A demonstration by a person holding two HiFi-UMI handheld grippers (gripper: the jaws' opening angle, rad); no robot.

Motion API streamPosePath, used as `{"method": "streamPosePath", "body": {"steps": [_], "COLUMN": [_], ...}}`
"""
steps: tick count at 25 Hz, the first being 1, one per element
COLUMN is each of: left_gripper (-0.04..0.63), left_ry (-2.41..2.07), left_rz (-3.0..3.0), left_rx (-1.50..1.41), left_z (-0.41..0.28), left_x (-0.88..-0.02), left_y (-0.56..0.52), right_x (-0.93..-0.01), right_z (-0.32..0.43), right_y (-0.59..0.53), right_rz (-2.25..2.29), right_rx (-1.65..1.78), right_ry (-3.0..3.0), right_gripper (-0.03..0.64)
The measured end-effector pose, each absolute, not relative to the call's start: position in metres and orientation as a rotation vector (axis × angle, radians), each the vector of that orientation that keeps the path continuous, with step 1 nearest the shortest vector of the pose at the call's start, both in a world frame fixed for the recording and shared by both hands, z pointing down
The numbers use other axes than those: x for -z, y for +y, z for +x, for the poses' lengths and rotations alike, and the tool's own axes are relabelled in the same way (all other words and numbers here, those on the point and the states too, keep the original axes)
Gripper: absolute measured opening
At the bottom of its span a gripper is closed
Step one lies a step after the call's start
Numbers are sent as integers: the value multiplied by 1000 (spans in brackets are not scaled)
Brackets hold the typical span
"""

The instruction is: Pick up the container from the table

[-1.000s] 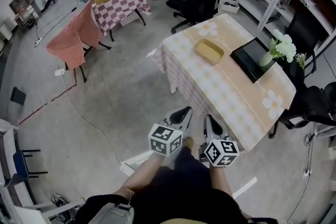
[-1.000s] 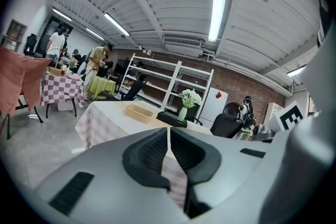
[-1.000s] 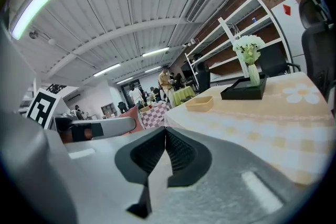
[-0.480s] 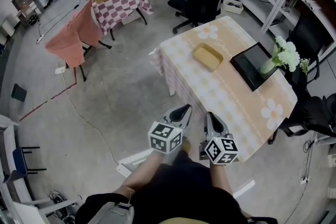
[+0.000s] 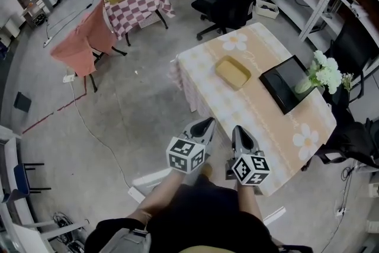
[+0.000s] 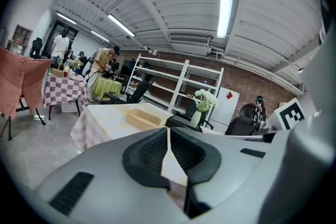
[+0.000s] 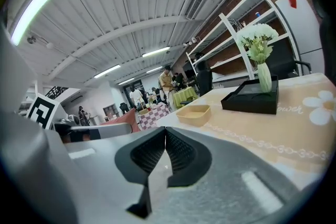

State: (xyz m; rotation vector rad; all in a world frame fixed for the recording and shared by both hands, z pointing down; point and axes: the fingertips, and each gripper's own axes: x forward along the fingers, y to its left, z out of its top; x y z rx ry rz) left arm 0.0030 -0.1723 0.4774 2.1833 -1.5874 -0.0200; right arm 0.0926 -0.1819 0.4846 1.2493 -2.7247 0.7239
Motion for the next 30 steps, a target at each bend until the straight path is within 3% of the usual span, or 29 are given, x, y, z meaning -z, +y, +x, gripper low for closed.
{"method": "streamPosePath", "body": {"steps": [30], "left_gripper": [25], "left_ry": [-1644], "left_rz": [2083], "left_rx": [18], "left_z": [-6], "left_x": [-508], "left_y": [-195], "right_x": [-506], "right_z": [92], "right_y": [-223], "right_rz": [1236], "right_rx": [-772], "right_ry": [-2702], "right_gripper": [5]}}
